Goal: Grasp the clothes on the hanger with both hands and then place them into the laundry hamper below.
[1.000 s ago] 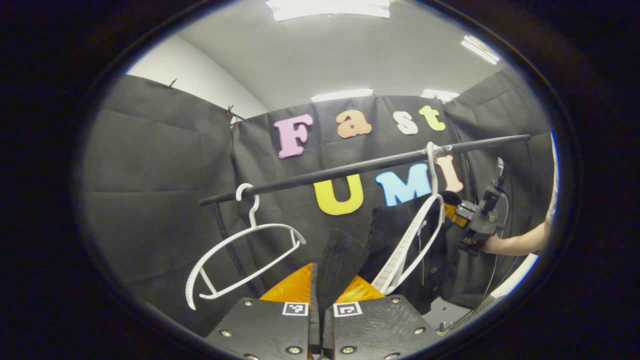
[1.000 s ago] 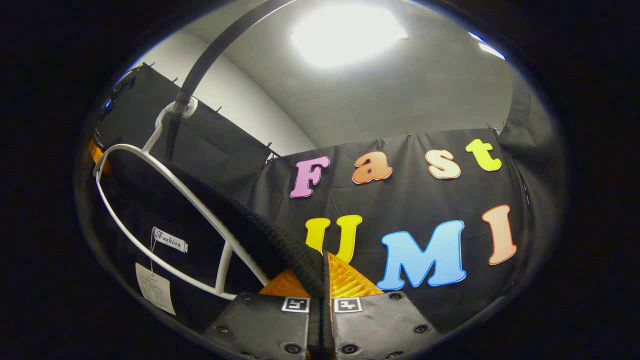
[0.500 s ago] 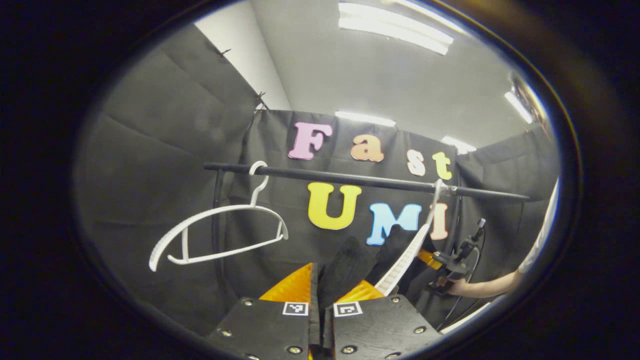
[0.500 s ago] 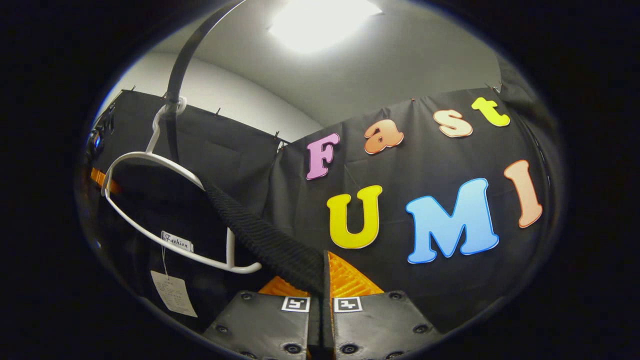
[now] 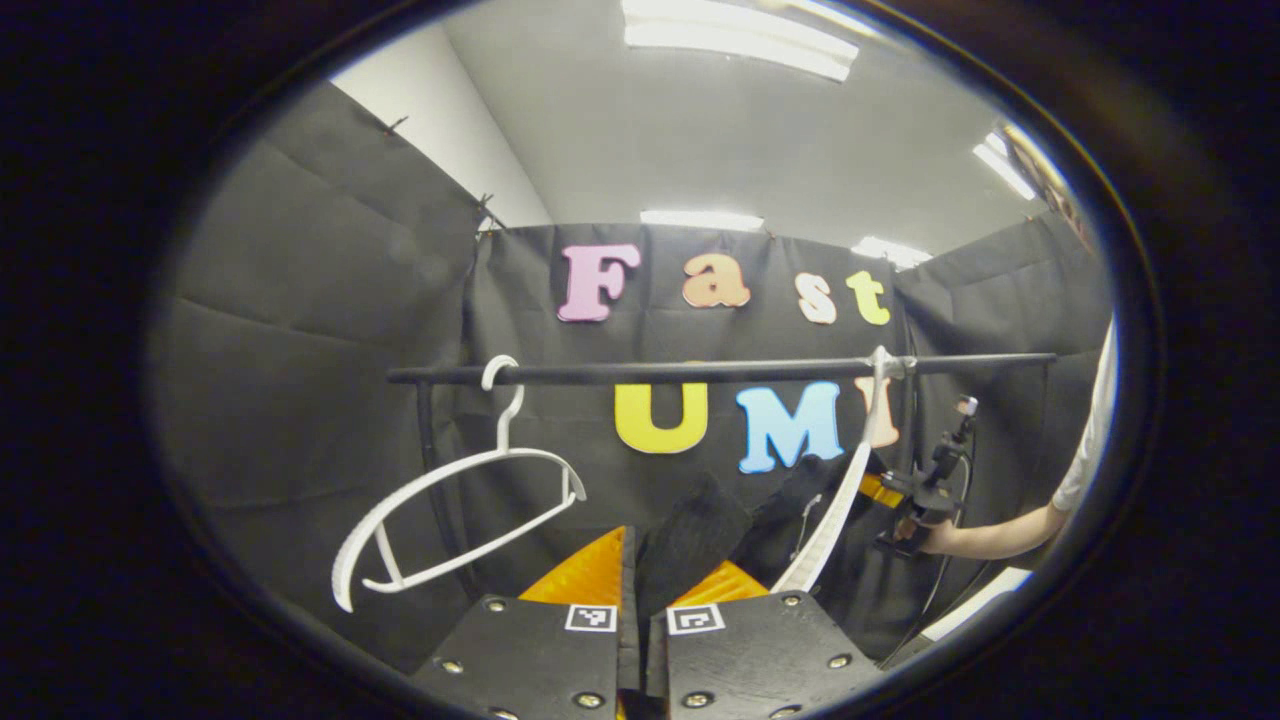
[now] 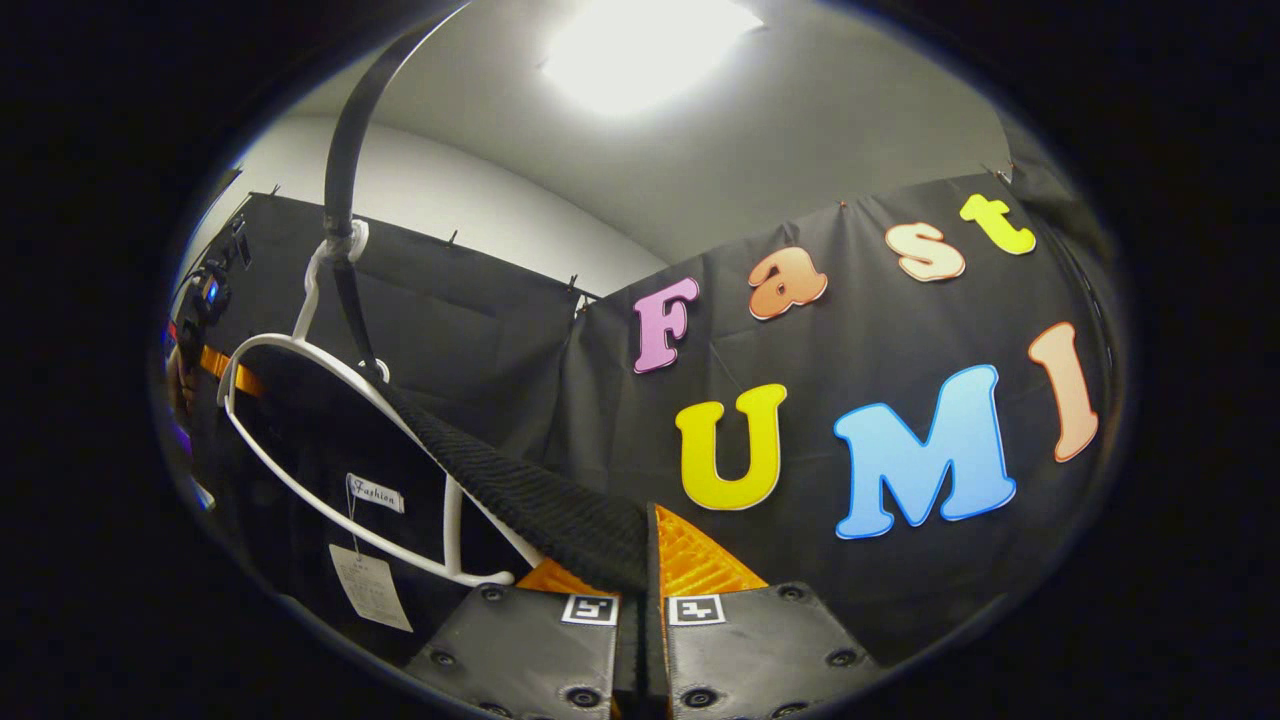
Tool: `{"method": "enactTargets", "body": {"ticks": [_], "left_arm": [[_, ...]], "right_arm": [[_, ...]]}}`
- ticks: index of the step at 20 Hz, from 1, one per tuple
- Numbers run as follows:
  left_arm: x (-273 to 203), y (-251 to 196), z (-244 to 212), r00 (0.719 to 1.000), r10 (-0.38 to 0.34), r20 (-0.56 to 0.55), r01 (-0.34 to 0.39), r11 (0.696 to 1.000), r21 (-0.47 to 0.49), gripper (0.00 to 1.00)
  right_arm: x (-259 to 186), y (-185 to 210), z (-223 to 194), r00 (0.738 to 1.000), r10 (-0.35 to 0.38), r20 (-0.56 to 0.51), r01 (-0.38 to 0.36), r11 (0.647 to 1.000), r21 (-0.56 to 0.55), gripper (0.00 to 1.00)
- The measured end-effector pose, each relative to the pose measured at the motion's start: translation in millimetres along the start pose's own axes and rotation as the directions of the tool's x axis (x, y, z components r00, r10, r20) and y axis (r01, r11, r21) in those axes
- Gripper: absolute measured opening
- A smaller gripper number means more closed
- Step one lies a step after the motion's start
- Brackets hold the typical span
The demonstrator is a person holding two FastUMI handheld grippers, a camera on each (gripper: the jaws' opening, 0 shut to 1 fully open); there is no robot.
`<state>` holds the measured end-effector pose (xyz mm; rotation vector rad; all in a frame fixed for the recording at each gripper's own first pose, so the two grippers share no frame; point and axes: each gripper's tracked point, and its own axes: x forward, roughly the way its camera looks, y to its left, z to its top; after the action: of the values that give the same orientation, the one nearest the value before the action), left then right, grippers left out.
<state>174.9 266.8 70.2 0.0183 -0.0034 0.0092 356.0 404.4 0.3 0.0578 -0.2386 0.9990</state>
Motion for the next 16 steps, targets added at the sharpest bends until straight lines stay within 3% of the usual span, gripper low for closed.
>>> {"method": "enactTargets", "body": {"ticks": [3, 6, 12, 13, 16], "left_arm": [[-5.1, 4.6, -25.6, 1.000, -0.006, 0.002, 0.006, 0.997, -0.080, 0.05], [-8.7, 3.7, -48.8, 1.000, 0.030, -0.006, -0.031, 0.994, -0.108, 0.04], [4.6, -20.4, -86.2, 0.995, 0.088, -0.036, -0.092, 0.985, -0.147, 0.05], [1.6, -24.9, -92.5, 0.994, 0.096, -0.044, -0.102, 0.982, -0.160, 0.05], [-22.3, -33.1, -118.2, 0.987, 0.138, -0.077, -0.150, 0.969, -0.194, 0.04]], "right_arm": [[-1.5, -4.0, -9.9, 0.999, -0.003, -0.034, 0.004, 0.999, 0.032, 0.04], [-10.0, -7.2, -18.9, 0.999, -0.019, -0.048, 0.018, 1.000, -0.023, 0.04], [-29.8, -19.3, -62.9, 0.985, -0.064, -0.163, 0.070, 0.997, 0.033, 0.04], [-36.3, -19.0, -68.8, 0.981, -0.075, -0.177, 0.083, 0.996, 0.039, 0.01], [-60.3, -14.0, -81.9, 0.970, -0.098, -0.222, 0.112, 0.992, 0.049, 0.04]]}}
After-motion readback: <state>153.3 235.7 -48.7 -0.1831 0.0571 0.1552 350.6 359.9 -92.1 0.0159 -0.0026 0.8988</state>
